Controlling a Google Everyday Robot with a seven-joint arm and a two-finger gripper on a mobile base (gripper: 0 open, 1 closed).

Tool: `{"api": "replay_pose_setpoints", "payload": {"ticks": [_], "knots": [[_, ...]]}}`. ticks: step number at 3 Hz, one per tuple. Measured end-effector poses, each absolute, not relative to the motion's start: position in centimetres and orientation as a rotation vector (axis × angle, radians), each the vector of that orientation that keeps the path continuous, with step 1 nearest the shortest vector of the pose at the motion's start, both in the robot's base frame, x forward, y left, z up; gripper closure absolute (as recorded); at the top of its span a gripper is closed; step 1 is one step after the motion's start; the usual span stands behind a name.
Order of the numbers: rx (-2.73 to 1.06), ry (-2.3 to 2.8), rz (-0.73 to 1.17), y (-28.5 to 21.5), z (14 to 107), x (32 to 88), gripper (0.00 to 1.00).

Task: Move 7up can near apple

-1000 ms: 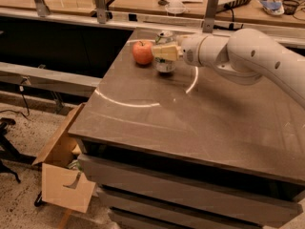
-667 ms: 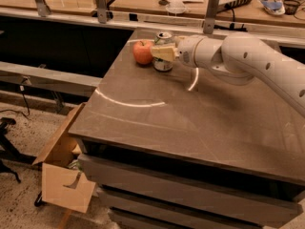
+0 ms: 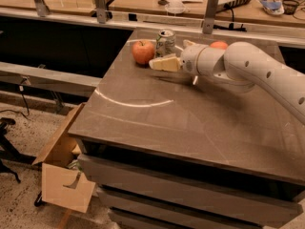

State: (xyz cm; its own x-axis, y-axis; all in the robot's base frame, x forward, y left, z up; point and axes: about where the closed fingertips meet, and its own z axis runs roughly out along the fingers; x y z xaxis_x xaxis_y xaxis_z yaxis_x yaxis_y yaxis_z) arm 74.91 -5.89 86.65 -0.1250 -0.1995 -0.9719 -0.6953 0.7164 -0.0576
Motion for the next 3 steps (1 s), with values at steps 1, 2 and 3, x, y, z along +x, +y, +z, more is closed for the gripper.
{"api": "replay_pose_setpoints", "payload": {"ticks": [1,2,3], "knots": [[-0.755,1.640,0.449,-9.0,89.0,70.7,0.00],[-0.763,1.621,0.393,-12.1,91.2,66.3,0.00],[-0.722,1.656,0.265,-17.3,92.8,61.9,0.00]]}}
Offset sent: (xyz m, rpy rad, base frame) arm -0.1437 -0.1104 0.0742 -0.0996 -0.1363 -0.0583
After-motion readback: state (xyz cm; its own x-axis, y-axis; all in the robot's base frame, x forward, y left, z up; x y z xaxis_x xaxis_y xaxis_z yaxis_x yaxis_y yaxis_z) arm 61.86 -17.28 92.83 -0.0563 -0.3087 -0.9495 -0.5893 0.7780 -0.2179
